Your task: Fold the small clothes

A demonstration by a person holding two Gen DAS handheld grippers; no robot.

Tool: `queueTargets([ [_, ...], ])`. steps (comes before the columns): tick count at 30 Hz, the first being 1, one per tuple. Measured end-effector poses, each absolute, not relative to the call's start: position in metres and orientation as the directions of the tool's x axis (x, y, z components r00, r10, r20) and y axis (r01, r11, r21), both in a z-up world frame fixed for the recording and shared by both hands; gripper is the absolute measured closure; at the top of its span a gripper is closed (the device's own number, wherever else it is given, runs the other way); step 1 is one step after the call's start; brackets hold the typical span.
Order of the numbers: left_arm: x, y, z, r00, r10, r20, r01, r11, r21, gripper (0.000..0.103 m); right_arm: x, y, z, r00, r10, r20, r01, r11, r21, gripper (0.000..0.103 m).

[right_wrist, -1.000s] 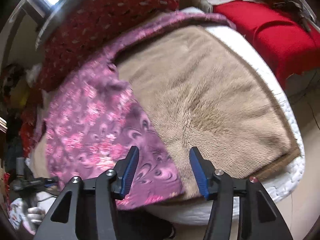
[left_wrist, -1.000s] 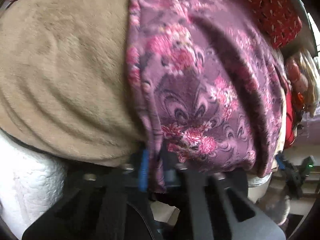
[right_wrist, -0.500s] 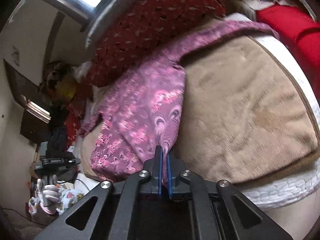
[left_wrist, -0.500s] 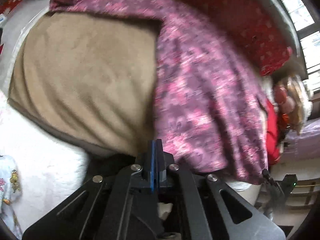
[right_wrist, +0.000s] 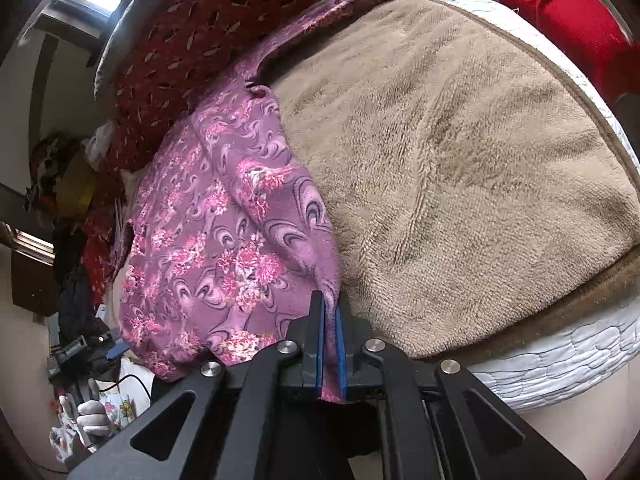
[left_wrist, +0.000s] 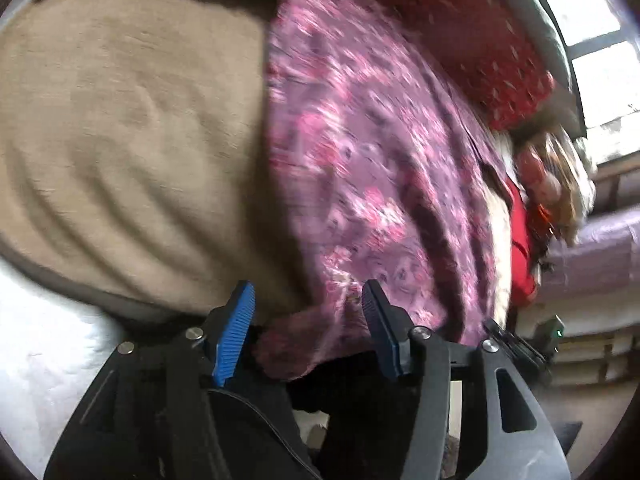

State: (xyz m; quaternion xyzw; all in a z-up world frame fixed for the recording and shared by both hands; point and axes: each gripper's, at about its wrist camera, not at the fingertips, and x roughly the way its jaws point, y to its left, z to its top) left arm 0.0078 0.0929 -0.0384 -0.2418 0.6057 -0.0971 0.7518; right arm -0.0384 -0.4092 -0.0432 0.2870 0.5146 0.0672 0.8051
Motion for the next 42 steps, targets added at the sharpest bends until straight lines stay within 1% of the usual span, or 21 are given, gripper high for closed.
queueTargets([
  [4, 0.007, 0.085, -0.047, 0.225, -0.444, -0.867, -0.134, 0.868, -0.479, 0.048, -0.03, -0.402, -0.052, 0.444, 0.408, -0.798, 0.211, 0.818, 0.535, 0.094],
  [7, 0.007, 0.08, -0.058, 0.21, -0.418, -0.884, -0.129, 0.885, -0.448, 0.046, -0.028, -0.399, -0.057, 0.428, 0.411, -0.805, 0.201, 0.825, 0.528, 0.094],
  [8, 0.007, 0.078, -0.062, 0.203, -0.421, -0.884, -0.125, 0.884, -0.45, 0.051, -0.025, -0.398, -0.059, 0.42, 0.405, -0.812, 0.2, 0.831, 0.518, 0.094],
  [9, 0.007, 0.074, -0.063, 0.194, -0.432, -0.881, -0.109, 0.883, -0.457, 0.086, -0.024, -0.397, -0.06, 0.415, 0.402, -0.816, 0.198, 0.836, 0.512, 0.094],
  [10, 0.008, 0.07, -0.063, 0.17, -0.434, -0.885, -0.091, 0.887, -0.453, 0.101, -0.022, -0.395, -0.059, 0.41, 0.407, -0.816, 0.187, 0.838, 0.512, 0.096],
  [12, 0.008, 0.073, -0.051, 0.175, -0.435, -0.883, -0.097, 0.885, -0.455, 0.1, -0.023, -0.39, -0.047, 0.432, 0.475, -0.767, 0.145, 0.802, 0.579, 0.099],
  [14, 0.005, 0.09, -0.022, 0.222, -0.494, -0.84, -0.116, 0.842, -0.526, 0.1, -0.031, -0.389, -0.017, 0.483, 0.589, -0.648, 0.071, 0.711, 0.699, 0.099],
  [16, 0.002, 0.106, 0.007, 0.263, -0.519, -0.813, -0.128, 0.817, -0.563, 0.1, -0.041, -0.39, 0.022, 0.54, 0.638, -0.549, -0.007, 0.656, 0.755, 0.099],
  [19, -0.002, 0.126, 0.038, 0.3, -0.503, -0.811, -0.143, 0.816, -0.559, 0.1, -0.05, -0.397, 0.06, 0.587, 0.646, -0.488, -0.06, 0.635, 0.77, 0.099],
  [22, -0.005, 0.135, 0.031, 0.282, -0.445, -0.85, -0.171, 0.848, -0.501, 0.1, -0.05, -0.401, 0.057, 0.587, 0.618, -0.523, -0.035, 0.665, 0.746, 0.099],
  [25, -0.008, 0.137, -0.018, 0.17, -0.349, -0.922, -0.238, 0.893, -0.382, 0.1, -0.043, -0.406, 0.01, 0.523, 0.56, -0.643, 0.094, 0.712, 0.696, 0.099],
  [27, -0.015, 0.142, -0.054, 0.082, -0.301, -0.95, -0.273, 0.91, -0.312, 0.1, -0.04, -0.406, -0.023, 0.453, 0.485, -0.748, 0.172, 0.776, 0.608, 0.099],
  [29, -0.02, 0.152, -0.062, 0.078, -0.308, -0.948, -0.284, 0.905, -0.317, 0.1, -0.036, -0.406, -0.048, 0.371, 0.418, -0.829, 0.233, 0.822, 0.519, 0.098],
  [30, -0.02, 0.154, -0.056, 0.107, -0.309, -0.945, -0.277, 0.904, -0.327, 0.1, -0.034, -0.406, -0.049, 0.356, 0.394, -0.848, 0.248, 0.835, 0.492, 0.094],
  [31, -0.017, 0.156, -0.044, 0.154, -0.303, -0.94, -0.254, 0.908, -0.334, 0.1, -0.029, -0.407, -0.042, 0.369, 0.355, -0.859, 0.249, 0.853, 0.46, 0.094],
  [34, 0.007, 0.147, 0.001, 0.291, -0.251, -0.923, -0.156, 0.94, -0.305, 0.095, -0.007, -0.401, -0.006, 0.472, 0.284, -0.834, 0.193, 0.89, 0.413, 0.092],
  [35, 0.021, 0.141, 0.011, 0.319, -0.236, -0.918, -0.138, 0.947, -0.291, 0.085, 0.006, -0.394, 0.009, 0.517, 0.291, -0.805, 0.15, 0.895, 0.42, 0.089],
  [36, 0.032, 0.135, 0.016, 0.338, -0.226, -0.914, -0.127, 0.951, -0.282, 0.068, 0.017, -0.386, 0.02, 0.55, 0.299, -0.78, 0.115, 0.898, 0.425, 0.087],
  [38, 0.062, 0.116, 0.02, 0.37, -0.204, -0.906, -0.104, 0.96, -0.259, 0.052, 0.038, -0.366, 0.035, 0.602, 0.317, -0.733, 0.037, 0.906, 0.422, 0.076],
  [40, 0.086, 0.095, 0.011, 0.367, -0.199, -0.909, -0.088, 0.965, -0.247, 0.052, 0.062, -0.347, 0.034, 0.634, 0.317, -0.705, -0.01, 0.915, 0.403, 0.07],
  [42, 0.103, 0.078, -0.007, 0.349, -0.167, -0.922, -0.097, 0.972, -0.212, 0.052, 0.088, -0.33, 0.012, 0.626, 0.306, -0.717, -0.02, 0.926, 0.378, 0.071],
])
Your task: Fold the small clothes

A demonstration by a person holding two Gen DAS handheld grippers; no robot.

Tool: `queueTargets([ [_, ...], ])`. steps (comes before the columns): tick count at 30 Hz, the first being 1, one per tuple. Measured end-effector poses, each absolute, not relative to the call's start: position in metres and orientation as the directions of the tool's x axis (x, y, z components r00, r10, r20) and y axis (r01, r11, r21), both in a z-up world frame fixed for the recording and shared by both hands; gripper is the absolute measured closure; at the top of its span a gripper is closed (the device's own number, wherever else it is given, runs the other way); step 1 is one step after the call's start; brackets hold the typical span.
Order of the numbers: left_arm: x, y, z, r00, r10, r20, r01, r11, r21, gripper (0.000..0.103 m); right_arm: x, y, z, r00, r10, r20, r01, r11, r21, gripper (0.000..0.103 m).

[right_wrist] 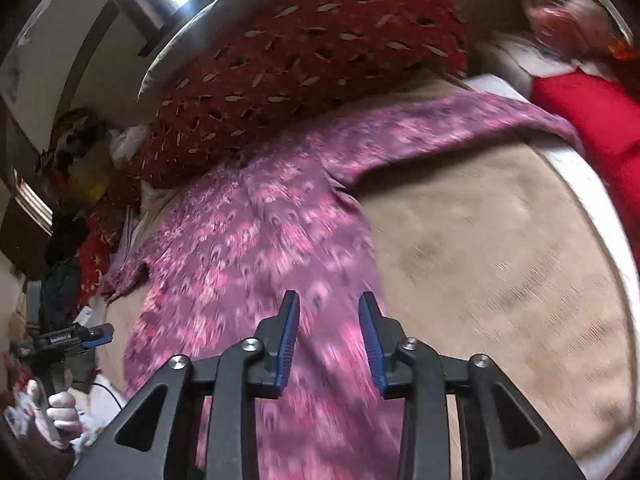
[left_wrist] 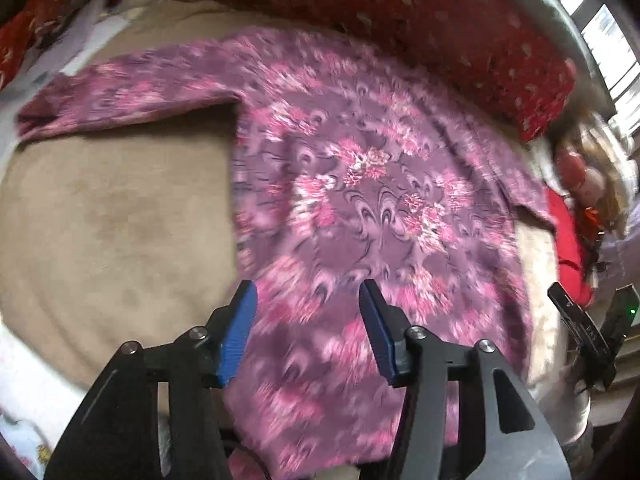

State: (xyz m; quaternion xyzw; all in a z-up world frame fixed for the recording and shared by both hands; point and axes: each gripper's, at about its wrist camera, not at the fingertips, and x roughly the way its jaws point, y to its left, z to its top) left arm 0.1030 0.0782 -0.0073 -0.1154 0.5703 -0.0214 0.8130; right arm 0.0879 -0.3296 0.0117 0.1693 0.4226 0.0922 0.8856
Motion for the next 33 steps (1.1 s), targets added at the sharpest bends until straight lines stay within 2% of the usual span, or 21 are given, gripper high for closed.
queueTargets([
  [3, 0.121, 0.057, -0.045, 0.267, -0.081, -0.96, -0.121, 0.986, -0.117, 0.052, 0.105, -0.32, -0.048, 0.467, 0.269, -0.843, 0.014, 0.95, 0.311, 0.071],
  [5, 0.12, 0.051, -0.051, 0.273, -0.047, -0.961, -0.099, 0.992, -0.077, 0.05, 0.107, -0.329, -0.041, 0.505, 0.313, -0.805, 0.006, 0.931, 0.365, 0.072],
  [7, 0.119, 0.045, -0.047, 0.275, -0.044, -0.96, -0.038, 0.998, -0.057, 0.043, 0.112, -0.365, -0.022, 0.557, 0.361, -0.747, 0.054, 0.883, 0.467, 0.071],
  [9, 0.119, 0.046, -0.046, 0.265, -0.053, -0.963, -0.02, 0.998, -0.06, 0.041, 0.12, -0.426, -0.006, 0.648, 0.313, -0.694, 0.17, 0.829, 0.533, 0.065],
  [10, 0.12, 0.048, -0.046, 0.262, -0.059, -0.963, -0.021, 0.998, -0.067, 0.041, 0.124, -0.467, -0.004, 0.689, 0.264, -0.675, 0.259, 0.781, 0.569, 0.054],
  [11, 0.121, 0.05, -0.045, 0.26, -0.066, -0.963, -0.023, 0.997, -0.074, 0.04, 0.124, -0.493, -0.005, 0.709, 0.23, -0.666, 0.316, 0.741, 0.593, 0.049],
  [15, 0.128, 0.06, -0.042, 0.249, -0.107, -0.963, -0.046, 0.991, -0.122, 0.038, 0.133, -0.604, -0.03, 0.764, 0.126, -0.632, 0.507, 0.488, 0.711, 0.048],
  [20, 0.152, 0.061, -0.034, 0.242, -0.168, -0.955, -0.065, 0.98, -0.189, 0.038, 0.162, -0.657, -0.066, 0.808, 0.088, -0.583, 0.545, 0.267, 0.795, 0.045],
  [23, 0.172, 0.058, -0.026, 0.239, -0.178, -0.954, -0.062, 0.978, -0.198, 0.038, 0.178, -0.669, -0.069, 0.837, 0.057, -0.544, 0.516, 0.245, 0.821, 0.033],
  [25, 0.186, 0.054, -0.02, 0.246, -0.182, -0.952, -0.053, 0.978, -0.201, 0.038, 0.186, -0.668, -0.068, 0.821, 0.03, -0.57, 0.541, 0.276, 0.794, 0.033],
  [26, 0.194, 0.052, -0.018, 0.25, -0.178, -0.952, -0.052, 0.979, -0.197, 0.038, 0.195, -0.667, -0.066, 0.792, 0.026, -0.61, 0.575, 0.308, 0.758, 0.037],
  [27, 0.201, 0.051, -0.016, 0.251, -0.178, -0.951, -0.049, 0.979, -0.196, 0.038, 0.201, -0.667, -0.062, 0.75, 0.023, -0.661, 0.613, 0.352, 0.707, 0.065],
  [28, 0.206, 0.048, -0.015, 0.256, -0.177, -0.951, -0.047, 0.98, -0.195, 0.038, 0.201, -0.665, -0.059, 0.732, 0.029, -0.681, 0.621, 0.383, 0.684, 0.087],
  [29, 0.21, 0.046, -0.012, 0.265, -0.178, -0.948, -0.044, 0.98, -0.196, 0.038, 0.202, -0.667, -0.054, 0.734, 0.04, -0.678, 0.607, 0.408, 0.681, 0.091],
  [33, 0.222, 0.036, -0.011, 0.313, -0.162, -0.936, -0.027, 0.983, -0.18, 0.038, 0.188, -0.68, -0.007, 0.787, -0.059, -0.614, 0.553, 0.511, 0.659, 0.095],
])
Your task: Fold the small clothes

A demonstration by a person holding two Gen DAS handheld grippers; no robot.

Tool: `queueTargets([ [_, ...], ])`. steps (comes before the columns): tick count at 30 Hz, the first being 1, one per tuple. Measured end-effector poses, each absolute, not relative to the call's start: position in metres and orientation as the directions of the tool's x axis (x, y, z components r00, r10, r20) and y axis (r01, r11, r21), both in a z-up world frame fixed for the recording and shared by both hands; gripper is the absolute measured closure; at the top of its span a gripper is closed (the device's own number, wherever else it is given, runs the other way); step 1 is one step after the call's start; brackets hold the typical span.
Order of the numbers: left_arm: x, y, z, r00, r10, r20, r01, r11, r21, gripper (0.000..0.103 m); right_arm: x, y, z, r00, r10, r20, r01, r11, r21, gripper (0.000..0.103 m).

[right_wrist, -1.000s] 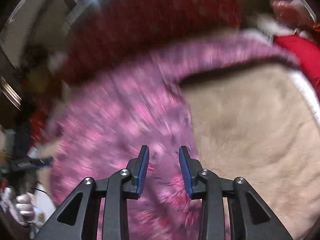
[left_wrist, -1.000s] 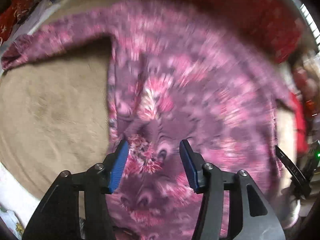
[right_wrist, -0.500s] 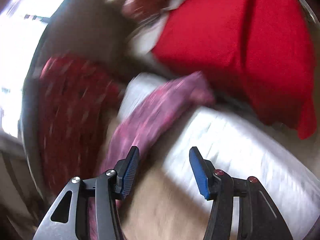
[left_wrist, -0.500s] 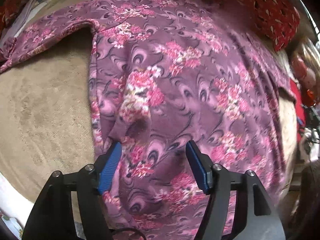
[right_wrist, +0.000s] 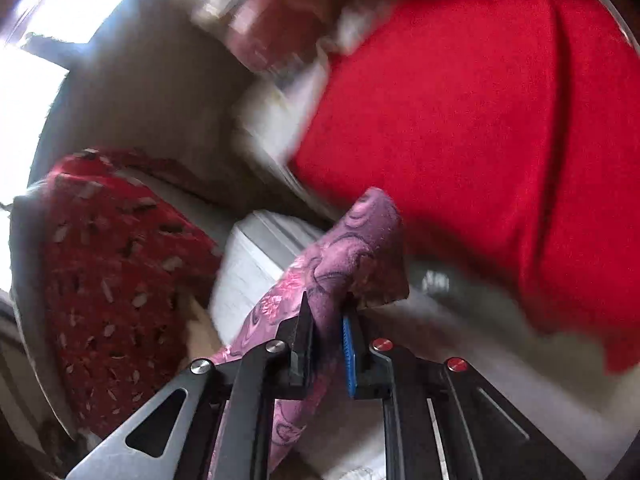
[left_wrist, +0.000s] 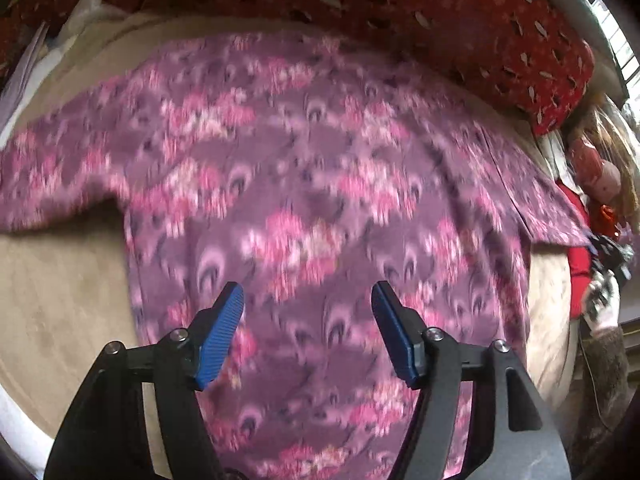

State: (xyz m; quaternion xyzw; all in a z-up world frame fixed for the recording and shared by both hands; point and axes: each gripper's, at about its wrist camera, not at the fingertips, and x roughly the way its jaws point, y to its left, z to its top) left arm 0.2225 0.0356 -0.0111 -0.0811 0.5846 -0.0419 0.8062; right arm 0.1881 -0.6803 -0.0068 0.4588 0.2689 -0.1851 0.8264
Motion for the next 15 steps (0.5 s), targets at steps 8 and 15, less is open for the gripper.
queueTargets([
  [8, 0.256, 0.045, -0.052, 0.264, -0.129, -0.956, -0.097, 0.983, -0.159, 0.037, 0.207, -0.664, 0.009, 0.756, -0.103, -0.647, 0.574, 0.58, 0.579, 0.095],
  [15, 0.252, 0.052, -0.047, 0.275, -0.171, -0.946, -0.08, 0.977, -0.2, 0.037, 0.235, -0.573, 0.04, 0.821, 0.082, -0.564, 0.356, 0.699, 0.62, 0.095],
])
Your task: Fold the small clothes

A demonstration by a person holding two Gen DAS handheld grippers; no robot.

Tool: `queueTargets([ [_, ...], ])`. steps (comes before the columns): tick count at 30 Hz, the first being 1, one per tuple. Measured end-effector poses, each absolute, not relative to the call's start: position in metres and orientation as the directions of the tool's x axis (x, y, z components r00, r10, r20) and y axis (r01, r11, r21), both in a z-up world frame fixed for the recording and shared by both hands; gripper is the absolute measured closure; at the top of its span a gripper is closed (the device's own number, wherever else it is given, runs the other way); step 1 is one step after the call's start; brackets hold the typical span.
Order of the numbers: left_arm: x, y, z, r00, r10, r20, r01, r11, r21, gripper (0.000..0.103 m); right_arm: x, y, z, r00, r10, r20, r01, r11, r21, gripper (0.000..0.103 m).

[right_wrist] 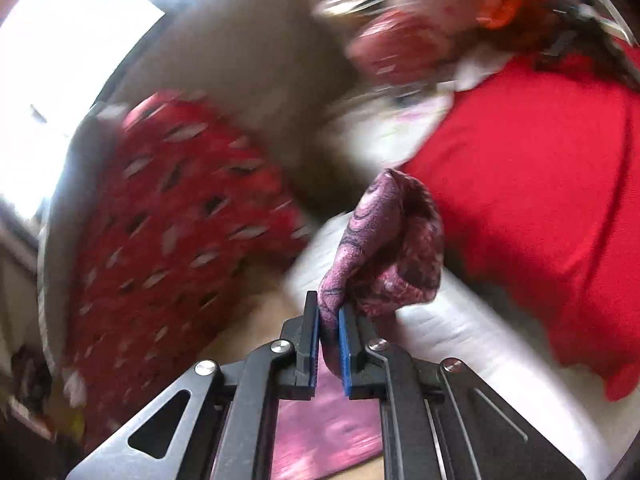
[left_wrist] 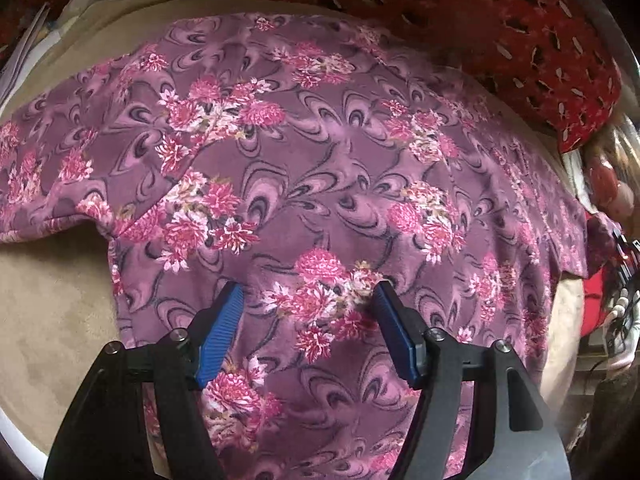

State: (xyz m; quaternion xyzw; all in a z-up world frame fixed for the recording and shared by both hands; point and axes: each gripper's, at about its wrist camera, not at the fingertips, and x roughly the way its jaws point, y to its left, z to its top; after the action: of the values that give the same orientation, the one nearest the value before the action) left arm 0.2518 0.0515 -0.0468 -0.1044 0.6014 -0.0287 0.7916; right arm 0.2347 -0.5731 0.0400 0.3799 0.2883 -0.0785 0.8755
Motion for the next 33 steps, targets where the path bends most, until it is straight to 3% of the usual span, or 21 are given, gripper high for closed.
queueTargets([
  [11, 0.233, 0.071, -0.04, 0.258, -0.282, -0.924, -0.049, 0.951, -0.304, 0.037, 0.268, -0.374, 0.042, 0.722, 0.336, -0.605, 0.123, 0.798, 0.59, 0.094],
  [25, 0.224, 0.127, -0.016, 0.288, -0.391, -0.874, -0.071, 0.901, -0.427, 0.037, 0.275, -0.153, 0.021, 0.568, 0.493, -0.658, -0.109, 0.838, 0.534, 0.087],
  [29, 0.223, 0.124, -0.016, 0.273, -0.418, -0.867, -0.077, 0.888, -0.453, 0.037, 0.268, -0.125, -0.02, 0.379, 0.564, -0.734, -0.083, 0.81, 0.58, 0.061],
  [33, 0.229, 0.105, -0.016, 0.252, -0.435, -0.864, -0.055, 0.885, -0.462, 0.037, 0.239, -0.144, -0.013, 0.435, 0.53, -0.728, -0.085, 0.829, 0.553, 0.061],
])
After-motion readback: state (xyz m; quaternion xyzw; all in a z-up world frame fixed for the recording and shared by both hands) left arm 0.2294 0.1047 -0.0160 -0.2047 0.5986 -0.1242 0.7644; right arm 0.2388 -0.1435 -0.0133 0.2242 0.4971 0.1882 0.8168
